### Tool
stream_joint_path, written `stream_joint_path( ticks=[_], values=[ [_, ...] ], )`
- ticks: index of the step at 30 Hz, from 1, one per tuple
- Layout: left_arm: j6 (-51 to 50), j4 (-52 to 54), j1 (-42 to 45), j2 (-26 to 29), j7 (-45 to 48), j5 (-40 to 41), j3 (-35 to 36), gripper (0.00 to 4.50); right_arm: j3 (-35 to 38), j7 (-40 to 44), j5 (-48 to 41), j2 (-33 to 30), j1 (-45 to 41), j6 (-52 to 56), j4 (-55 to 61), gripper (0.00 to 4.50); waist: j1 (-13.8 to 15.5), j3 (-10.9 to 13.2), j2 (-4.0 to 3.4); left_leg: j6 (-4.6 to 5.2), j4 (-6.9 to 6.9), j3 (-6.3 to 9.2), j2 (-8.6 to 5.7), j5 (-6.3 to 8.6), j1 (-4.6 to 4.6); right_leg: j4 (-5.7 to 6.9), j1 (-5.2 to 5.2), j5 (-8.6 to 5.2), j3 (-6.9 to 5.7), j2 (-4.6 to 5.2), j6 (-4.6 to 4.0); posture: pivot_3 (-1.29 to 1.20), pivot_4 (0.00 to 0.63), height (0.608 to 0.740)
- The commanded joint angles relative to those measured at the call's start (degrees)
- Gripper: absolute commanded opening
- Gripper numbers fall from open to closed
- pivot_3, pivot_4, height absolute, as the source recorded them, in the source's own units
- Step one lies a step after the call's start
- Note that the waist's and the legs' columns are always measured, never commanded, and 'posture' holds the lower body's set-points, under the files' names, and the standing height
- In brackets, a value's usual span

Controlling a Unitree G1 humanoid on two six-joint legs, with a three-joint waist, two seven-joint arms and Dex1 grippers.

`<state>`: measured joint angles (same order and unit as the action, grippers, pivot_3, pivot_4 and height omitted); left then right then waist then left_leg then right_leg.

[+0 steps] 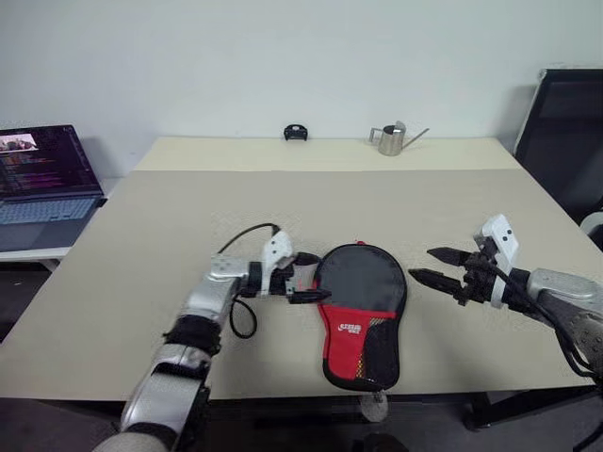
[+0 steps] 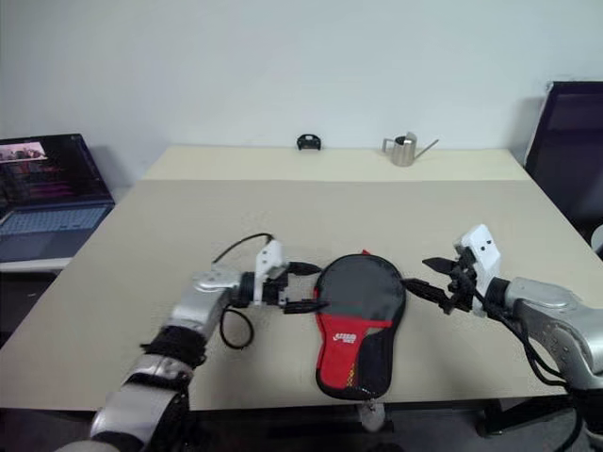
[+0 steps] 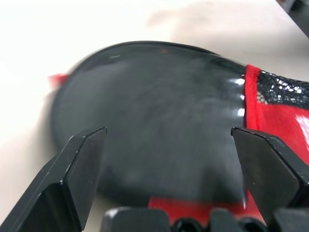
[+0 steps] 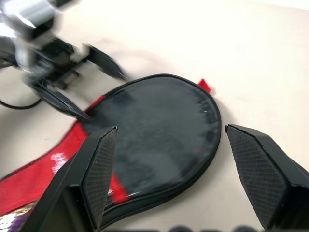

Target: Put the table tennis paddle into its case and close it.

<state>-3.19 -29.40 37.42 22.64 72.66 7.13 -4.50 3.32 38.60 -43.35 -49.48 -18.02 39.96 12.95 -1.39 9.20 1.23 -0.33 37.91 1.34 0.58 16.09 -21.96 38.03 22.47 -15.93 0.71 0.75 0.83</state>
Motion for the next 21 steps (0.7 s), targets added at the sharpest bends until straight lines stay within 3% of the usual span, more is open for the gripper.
stream_joint_path(
  ticks=[1, 6, 10, 21],
  values=[
    [-9.6, 16.1, -6.5, 3.9, -3.6, 5.1, 4.0, 4.50, 0.6, 6.7, 4.6, 0.6, -4.5, -6.6, -7.3, 3.88, 0.0, 0.1, -0.04, 0.00, 0.00, 0.00, 0.00, 0.01, -0.03, -0.02, 0.00, 0.00, -0.01, 0.03, 0.00, 0.00, 0.150, 0.740],
    [-19.7, 32.6, -15.5, 7.8, -10.6, 9.8, 8.8, 4.50, -0.2, 13.7, 10.1, 0.3, -10.9, -10.6, -19.0, 3.88, 0.3, 0.2, -0.09, -0.01, 0.05, 0.01, -0.05, 0.02, 0.01, 0.01, -0.02, 0.01, -0.05, 0.17, 0.00, 0.00, 0.150, 0.740],
    [-22.9, 39.7, -19.3, 10.0, -14.1, 11.9, 11.1, 4.50, 0.3, 15.5, 13.6, -0.2, -13.6, -12.1, -23.8, 3.88, 0.7, 0.2, -0.11, -0.02, 0.06, 0.00, -0.08, 0.01, 0.06, 0.03, -0.06, 0.01, -0.07, 0.21, -0.01, 0.00, 0.150, 0.740],
    [-20.4, 36.0, -17.7, 9.2, -19.8, 9.7, 6.9, 4.50, 1.8, 18.8, 18.6, -2.1, -14.1, -11.8, -28.4, 3.88, 1.3, 0.3, -0.16, -0.02, 0.03, -0.03, -0.09, 0.01, 0.06, 0.01, -0.06, 0.01, -0.06, 0.21, -0.02, 0.00, 0.150, 0.740]
  ],
)
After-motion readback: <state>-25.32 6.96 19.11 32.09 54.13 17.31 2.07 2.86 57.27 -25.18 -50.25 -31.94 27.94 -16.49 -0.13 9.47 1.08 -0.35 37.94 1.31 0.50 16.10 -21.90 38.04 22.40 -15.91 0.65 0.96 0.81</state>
